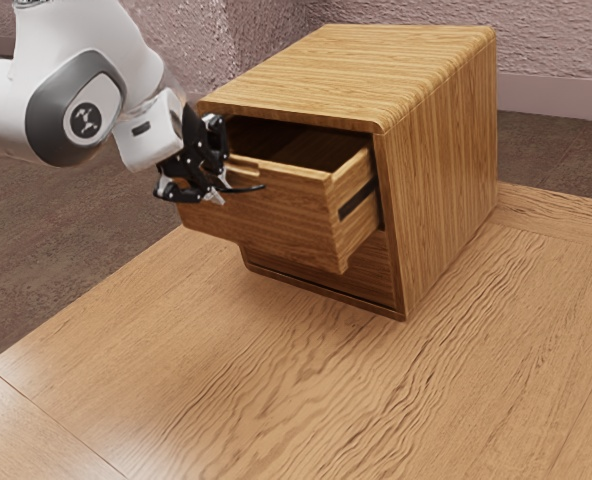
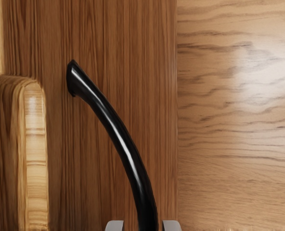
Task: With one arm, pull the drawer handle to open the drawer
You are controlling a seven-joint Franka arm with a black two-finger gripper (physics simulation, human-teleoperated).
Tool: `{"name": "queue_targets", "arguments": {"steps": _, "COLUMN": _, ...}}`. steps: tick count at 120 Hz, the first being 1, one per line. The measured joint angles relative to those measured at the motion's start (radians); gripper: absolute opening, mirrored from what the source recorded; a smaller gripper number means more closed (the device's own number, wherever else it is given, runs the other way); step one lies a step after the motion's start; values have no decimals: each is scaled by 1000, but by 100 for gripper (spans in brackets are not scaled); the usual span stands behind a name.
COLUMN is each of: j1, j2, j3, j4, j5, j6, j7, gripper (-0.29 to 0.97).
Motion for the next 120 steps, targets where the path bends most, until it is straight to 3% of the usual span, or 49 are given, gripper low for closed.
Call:
{"name": "queue_targets", "arguments": {"steps": 46, "j1": 5, "j2": -91, "j3": 3, "j4": -92, "j5": 0, "j6": -1, "j7": 0, "gripper": -2}}
{"name": "queue_targets", "arguments": {"steps": 75, "j1": 2, "j2": -165, "j3": 8, "j4": -153, "j5": 3, "j6": -11, "j7": -1, "gripper": -13}}
{"name": "queue_targets", "arguments": {"steps": 96, "j1": 43, "j2": -241, "j3": 6, "j4": -198, "j5": 3, "j6": -10, "j7": -1, "gripper": -4}}
{"name": "queue_targets", "arguments": {"steps": 108, "j1": 69, "j2": -339, "j3": 6, "j4": -192, "j5": 1, "j6": -89, "j7": -11, "gripper": -1}}
{"name": "queue_targets", "arguments": {"steps": 120, "j1": 79, "j2": -368, "j3": -2, "j4": -54, "j5": 1, "j6": -296, "j7": -70, "gripper": 8}}
